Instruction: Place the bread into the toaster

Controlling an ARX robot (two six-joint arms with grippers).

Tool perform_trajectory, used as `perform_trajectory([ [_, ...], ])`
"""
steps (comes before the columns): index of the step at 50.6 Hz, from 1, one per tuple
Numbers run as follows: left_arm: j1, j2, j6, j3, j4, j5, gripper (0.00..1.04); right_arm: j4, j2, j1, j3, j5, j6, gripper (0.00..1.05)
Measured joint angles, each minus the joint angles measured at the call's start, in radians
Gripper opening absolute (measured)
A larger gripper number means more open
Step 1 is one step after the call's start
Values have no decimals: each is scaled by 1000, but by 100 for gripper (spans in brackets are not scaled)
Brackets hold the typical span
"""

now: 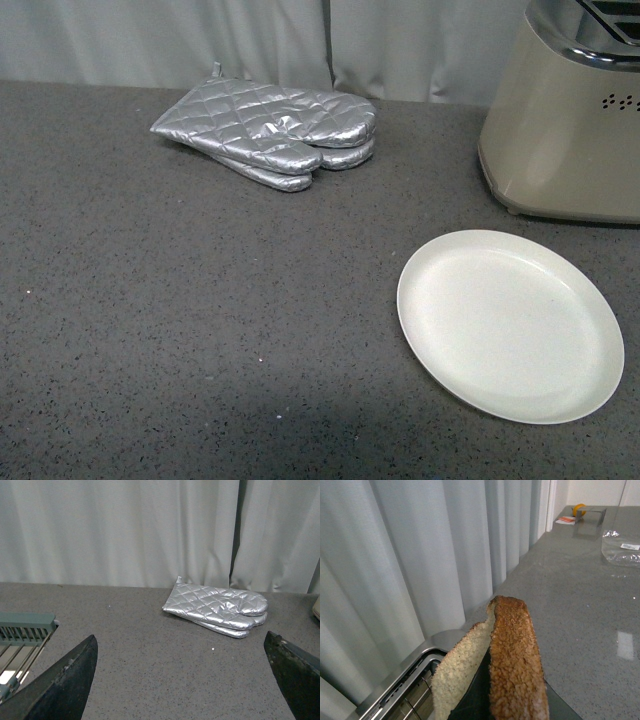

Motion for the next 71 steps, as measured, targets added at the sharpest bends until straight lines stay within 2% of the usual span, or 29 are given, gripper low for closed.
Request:
perform_trajectory([
  [23, 0, 0, 0, 0, 0, 0, 98, -118, -7, -4, 8, -3, 113, 3],
  [43, 0, 0, 0, 0, 0, 0, 98, -60, -31, -32, 40, -1, 69, 3],
  [55, 0, 0, 0, 0, 0, 0, 98, -125, -31, -37, 64, -1, 87, 3],
  [66, 0, 0, 0, 0, 0, 0, 98, -119, -31, -46, 72, -2, 86, 3],
  [71, 0, 0, 0, 0, 0, 0, 98, -169, -22, -48, 90, -1, 106, 3],
])
